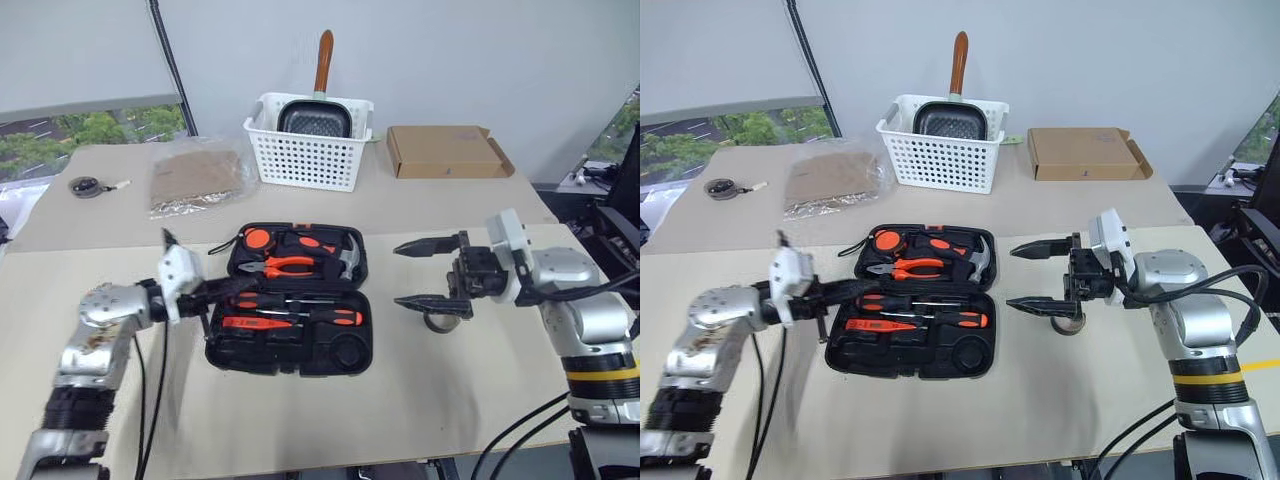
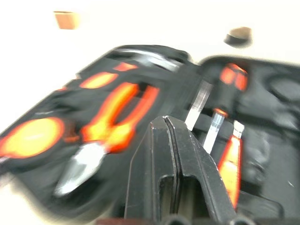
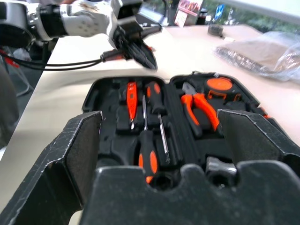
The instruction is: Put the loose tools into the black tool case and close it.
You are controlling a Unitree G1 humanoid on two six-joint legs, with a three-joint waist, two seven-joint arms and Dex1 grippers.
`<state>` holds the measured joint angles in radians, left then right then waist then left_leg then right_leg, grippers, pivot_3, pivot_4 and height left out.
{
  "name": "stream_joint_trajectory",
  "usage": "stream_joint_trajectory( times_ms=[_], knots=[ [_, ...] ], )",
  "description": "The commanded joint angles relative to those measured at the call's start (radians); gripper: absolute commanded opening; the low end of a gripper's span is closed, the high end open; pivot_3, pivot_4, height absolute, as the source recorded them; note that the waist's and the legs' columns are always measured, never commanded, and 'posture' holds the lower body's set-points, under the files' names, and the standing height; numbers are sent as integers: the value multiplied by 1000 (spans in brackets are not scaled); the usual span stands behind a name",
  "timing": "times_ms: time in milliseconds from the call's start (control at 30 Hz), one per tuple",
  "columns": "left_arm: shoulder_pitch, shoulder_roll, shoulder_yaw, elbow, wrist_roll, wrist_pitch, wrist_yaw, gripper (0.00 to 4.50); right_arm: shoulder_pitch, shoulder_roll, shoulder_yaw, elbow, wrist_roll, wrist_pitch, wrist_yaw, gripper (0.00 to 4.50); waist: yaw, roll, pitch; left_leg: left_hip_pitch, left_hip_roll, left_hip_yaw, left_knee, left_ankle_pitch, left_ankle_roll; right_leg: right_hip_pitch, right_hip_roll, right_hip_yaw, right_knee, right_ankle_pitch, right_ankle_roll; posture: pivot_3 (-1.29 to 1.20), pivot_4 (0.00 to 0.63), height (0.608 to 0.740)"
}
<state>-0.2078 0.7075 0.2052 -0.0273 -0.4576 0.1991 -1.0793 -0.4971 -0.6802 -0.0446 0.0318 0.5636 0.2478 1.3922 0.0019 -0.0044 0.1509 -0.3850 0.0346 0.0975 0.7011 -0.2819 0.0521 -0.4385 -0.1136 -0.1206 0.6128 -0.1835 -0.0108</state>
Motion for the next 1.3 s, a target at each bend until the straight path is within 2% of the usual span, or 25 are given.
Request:
stream_joint_trajectory(
  times_ms=[33, 167, 200, 367, 400, 600, 867, 1000, 1067, 1100, 1300],
  knots=[
    [71, 7, 174, -124, -87, 146, 174, 845, -47, 22, 8, 55, -14, -57, 35, 4500, 1, 0, 0, 0, 0, 0, 0, 0, 0, 0, 0, 0, 0, 0, 0, 0, 150, 700],
    [191, -30, 347, -202, -105, 221, 350, 2154, -111, 52, 31, 148, -25, -96, 89, 4500, 4, -1, 0, 0, 0, -1, 0, 0, -1, 0, 0, 0, 0, 0, 0, 0, 150, 700],
    [221, -42, 383, -216, -95, 233, 396, 2612, -131, 58, 37, 180, -33, -111, 109, 4500, 3, -1, 0, 1, 0, -1, 0, 0, -1, 0, 0, 0, 0, 0, 0, 0, 150, 700],
    [327, -96, 478, -237, -29, 249, 578, 4419, -214, 86, 55, 312, -59, -172, 193, 4500, 7, -1, 0, 1, 0, -1, 0, 1, -2, 0, 0, -1, 0, 1, -3, 0, 150, 700],
    [344, -99, 477, -237, -13, 248, 595, 4472, -227, 91, 58, 330, -62, -180, 204, 4500, 8, -1, 1, 1, 0, 0, -1, 1, -2, 0, 0, 0, 0, 2, -3, 0, 150, 700],
    [377, -137, 477, -215, 42, 328, 750, 4472, -283, 104, 97, 395, -57, -216, 222, 4500, 14, -1, 0, 0, 0, -1, -1, 1, -2, 0, -1, -1, 0, 2, -5, 0, 150, 700],
    [369, -152, 421, -182, 37, 434, 791, 4472, -297, 97, 115, 399, -44, -222, 222, 4500, 10, -1, 0, 0, 0, -1, -3, 1, -3, -1, -1, -1, 0, 4, -8, 0, 150, 700],
    [318, -186, 451, -135, -3, 526, 854, 4472, -292, 92, 110, 391, -46, -221, 222, 4500, 10, -2, 1, 0, 0, -1, -3, 1, -3, -1, -1, -1, 0, 4, -8, 0, 150, 700],
    [303, -198, 465, -126, -15, 554, 872, 3959, -291, 92, 105, 388, -48, -220, 222, 4500, 10, -2, 1, 0, 0, -1, -3, 1, -3, -1, -1, -1, 0, 4, -7, 0, 150, 700],
    [298, -201, 470, -123, -20, 565, 877, 3855, -289, 91, 102, 386, -49, -220, 222, 4500, 10, -2, 1, 1, 0, -1, -3, 1, -3, -1, -1, -1, 0, 4, -8, 0, 150, 700],
    [277, -196, 484, -101, -27, 572, 887, 1876, -281, 91, 88, 374, -53, -217, 222, 4500, 11, -2, 1, 1, 0, -1, -3, 1, -4, -1, -2, -1, 0, 4, -8, 0, 150, 700]
  ],
)
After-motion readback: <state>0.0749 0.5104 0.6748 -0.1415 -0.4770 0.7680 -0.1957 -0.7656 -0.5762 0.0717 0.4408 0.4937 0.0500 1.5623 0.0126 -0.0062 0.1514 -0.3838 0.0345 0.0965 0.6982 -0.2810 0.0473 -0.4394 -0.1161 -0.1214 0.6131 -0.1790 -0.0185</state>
